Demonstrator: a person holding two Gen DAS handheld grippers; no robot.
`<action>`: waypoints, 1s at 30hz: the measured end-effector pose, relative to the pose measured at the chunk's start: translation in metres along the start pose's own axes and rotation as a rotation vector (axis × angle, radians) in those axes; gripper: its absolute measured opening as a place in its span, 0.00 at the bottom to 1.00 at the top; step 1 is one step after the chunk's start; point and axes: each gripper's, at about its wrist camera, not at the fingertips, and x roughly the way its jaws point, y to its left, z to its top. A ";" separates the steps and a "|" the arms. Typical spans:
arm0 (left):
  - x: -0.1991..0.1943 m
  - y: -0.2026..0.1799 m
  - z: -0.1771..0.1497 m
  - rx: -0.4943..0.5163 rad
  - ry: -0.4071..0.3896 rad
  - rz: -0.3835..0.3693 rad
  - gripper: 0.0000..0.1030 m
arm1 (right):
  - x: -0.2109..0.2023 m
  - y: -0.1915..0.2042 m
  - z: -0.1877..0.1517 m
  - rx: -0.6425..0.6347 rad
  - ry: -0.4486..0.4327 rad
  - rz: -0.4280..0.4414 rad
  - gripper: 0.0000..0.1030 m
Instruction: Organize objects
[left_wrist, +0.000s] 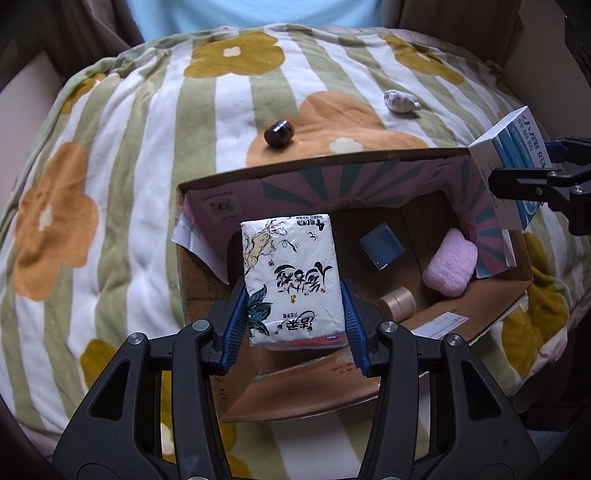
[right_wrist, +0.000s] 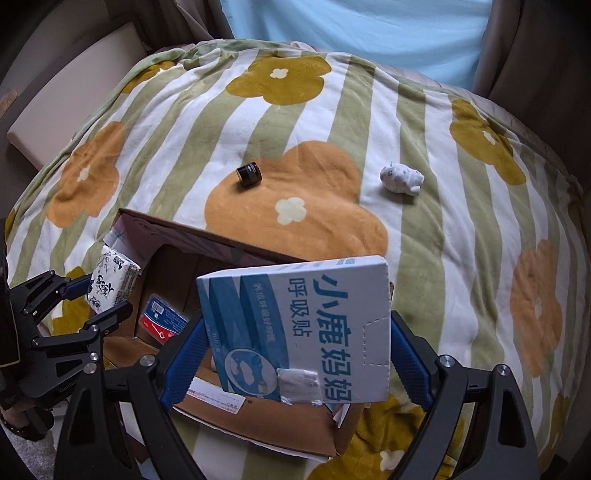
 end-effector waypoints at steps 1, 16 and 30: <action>0.003 -0.001 -0.002 -0.007 0.002 -0.003 0.43 | 0.004 0.000 -0.004 0.005 0.007 0.006 0.87; 0.032 0.003 -0.001 -0.035 0.028 0.008 0.43 | 0.047 0.000 -0.026 0.034 0.049 0.019 0.87; 0.018 0.000 0.008 -0.029 -0.021 -0.018 1.00 | 0.052 -0.002 -0.024 0.040 0.055 0.080 0.98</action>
